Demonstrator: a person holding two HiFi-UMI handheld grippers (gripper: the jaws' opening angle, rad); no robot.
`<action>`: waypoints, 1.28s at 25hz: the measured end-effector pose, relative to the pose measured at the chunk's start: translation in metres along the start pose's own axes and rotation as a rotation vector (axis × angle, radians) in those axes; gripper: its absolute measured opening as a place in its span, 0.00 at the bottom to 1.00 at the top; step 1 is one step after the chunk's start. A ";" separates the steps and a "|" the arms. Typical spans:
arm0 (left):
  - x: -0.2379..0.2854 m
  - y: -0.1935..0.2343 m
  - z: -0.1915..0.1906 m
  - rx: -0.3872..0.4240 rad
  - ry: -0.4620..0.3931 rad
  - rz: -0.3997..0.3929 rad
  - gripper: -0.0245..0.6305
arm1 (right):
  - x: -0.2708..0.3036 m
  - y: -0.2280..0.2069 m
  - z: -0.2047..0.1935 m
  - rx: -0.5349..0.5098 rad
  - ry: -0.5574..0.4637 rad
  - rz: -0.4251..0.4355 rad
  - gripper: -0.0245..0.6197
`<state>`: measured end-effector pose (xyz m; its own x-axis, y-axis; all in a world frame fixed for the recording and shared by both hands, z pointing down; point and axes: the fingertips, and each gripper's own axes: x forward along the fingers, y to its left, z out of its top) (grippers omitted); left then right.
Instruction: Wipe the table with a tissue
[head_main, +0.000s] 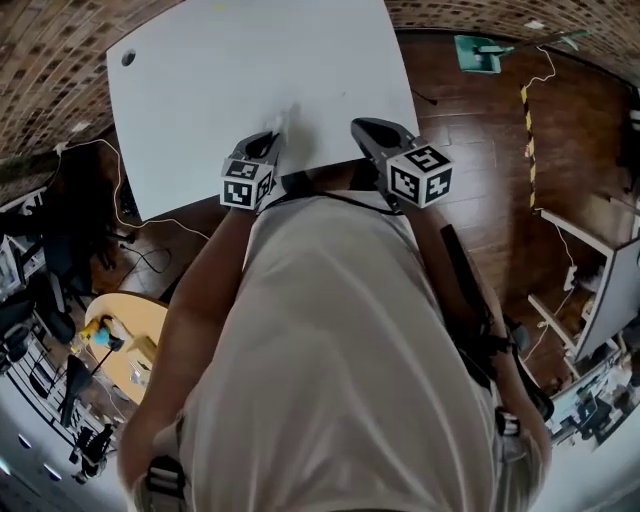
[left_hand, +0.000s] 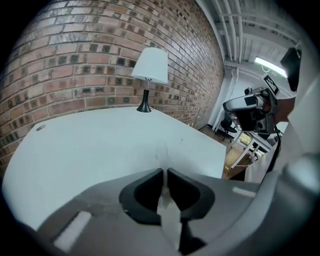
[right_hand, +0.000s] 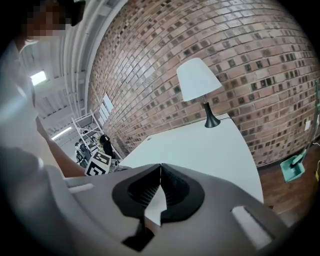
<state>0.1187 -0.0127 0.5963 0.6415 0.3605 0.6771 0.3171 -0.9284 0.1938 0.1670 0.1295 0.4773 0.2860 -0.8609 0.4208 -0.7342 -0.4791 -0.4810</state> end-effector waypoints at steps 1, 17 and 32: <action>0.006 -0.004 0.003 0.006 0.007 0.007 0.09 | -0.003 -0.008 0.002 0.001 0.006 0.009 0.05; 0.078 -0.013 0.028 -0.097 0.111 0.163 0.09 | -0.020 -0.101 0.030 0.015 0.044 0.093 0.05; 0.098 -0.029 0.044 -0.164 0.091 0.239 0.09 | -0.020 -0.129 0.041 0.036 0.062 0.180 0.05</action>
<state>0.2027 0.0537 0.6254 0.6166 0.1272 0.7769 0.0429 -0.9908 0.1282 0.2810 0.2020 0.4993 0.1123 -0.9215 0.3718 -0.7473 -0.3250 -0.5796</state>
